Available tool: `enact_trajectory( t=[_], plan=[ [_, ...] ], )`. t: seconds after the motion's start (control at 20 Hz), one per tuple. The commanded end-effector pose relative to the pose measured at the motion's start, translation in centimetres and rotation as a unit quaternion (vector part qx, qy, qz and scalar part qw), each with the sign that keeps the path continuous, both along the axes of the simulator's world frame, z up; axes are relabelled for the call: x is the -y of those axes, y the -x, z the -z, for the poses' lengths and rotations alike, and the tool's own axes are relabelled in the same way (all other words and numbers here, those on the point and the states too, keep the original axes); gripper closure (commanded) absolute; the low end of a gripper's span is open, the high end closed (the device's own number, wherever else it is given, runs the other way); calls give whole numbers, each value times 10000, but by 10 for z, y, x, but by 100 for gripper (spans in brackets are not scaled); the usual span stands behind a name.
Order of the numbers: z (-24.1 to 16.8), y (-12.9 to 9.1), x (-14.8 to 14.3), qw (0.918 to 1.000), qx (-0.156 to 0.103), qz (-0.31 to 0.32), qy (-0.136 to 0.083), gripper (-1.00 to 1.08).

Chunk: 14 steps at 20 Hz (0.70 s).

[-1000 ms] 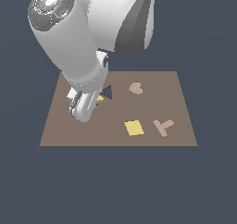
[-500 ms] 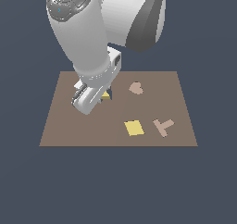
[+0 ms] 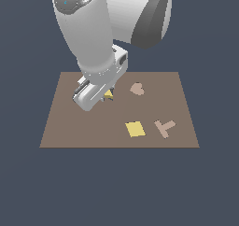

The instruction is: Insert a designated object into the corresponding slot on a board.

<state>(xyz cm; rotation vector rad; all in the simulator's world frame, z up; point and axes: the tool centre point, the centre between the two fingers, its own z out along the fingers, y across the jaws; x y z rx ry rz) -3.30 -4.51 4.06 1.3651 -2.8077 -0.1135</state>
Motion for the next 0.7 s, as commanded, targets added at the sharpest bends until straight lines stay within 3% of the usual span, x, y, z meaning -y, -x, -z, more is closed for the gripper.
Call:
enact_trajectory(
  t=[0.0,0.3,0.65],
  plan=[
    [2,0,1,9999,6,83,59,108],
    [11,-2,9,9993,39,243,286,108],
    [10,-1,6,9976,76,613,323,108]
  ],
)
